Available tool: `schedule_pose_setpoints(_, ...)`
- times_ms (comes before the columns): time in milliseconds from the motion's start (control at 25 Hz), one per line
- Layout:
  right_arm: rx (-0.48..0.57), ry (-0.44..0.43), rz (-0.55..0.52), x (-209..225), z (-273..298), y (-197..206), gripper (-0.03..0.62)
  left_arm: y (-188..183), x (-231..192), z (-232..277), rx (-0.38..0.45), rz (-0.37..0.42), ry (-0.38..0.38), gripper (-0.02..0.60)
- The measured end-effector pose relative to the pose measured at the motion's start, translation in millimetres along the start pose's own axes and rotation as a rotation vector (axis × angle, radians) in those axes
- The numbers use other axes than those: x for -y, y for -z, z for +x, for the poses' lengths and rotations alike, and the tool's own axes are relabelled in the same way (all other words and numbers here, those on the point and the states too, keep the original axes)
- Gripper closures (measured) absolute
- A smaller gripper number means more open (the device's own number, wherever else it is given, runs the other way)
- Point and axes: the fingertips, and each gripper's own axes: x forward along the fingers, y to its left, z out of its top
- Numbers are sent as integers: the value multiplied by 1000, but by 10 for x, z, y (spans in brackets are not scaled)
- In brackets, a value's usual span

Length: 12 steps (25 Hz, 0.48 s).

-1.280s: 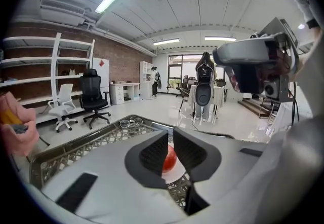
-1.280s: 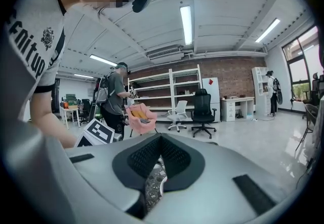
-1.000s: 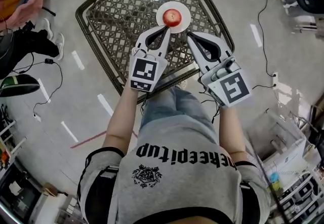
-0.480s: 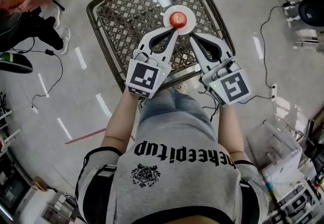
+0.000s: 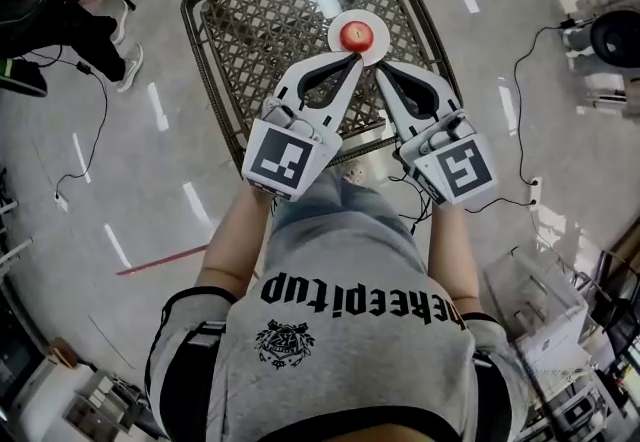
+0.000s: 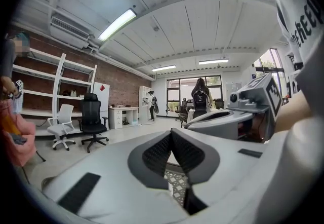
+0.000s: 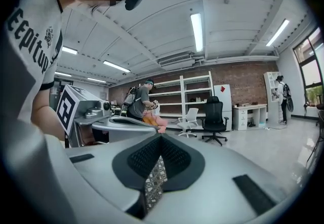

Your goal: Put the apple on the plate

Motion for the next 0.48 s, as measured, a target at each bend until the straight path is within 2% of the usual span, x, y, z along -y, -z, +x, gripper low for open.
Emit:
schedule_pose_setpoints(160,10,-19,4,-83,-53,-69,592,-91,93,-124,-14,-42,-8,540)
schedule_pose_setpoints(360,-7,-40,17,-198,-70,-64,592,-132,100,-256,2,-45,-16,540)
schedule_pose_setpoints(480,30,-45,17,-247,-63,-136,592,-150,108,-316,5,-41,-19,540)
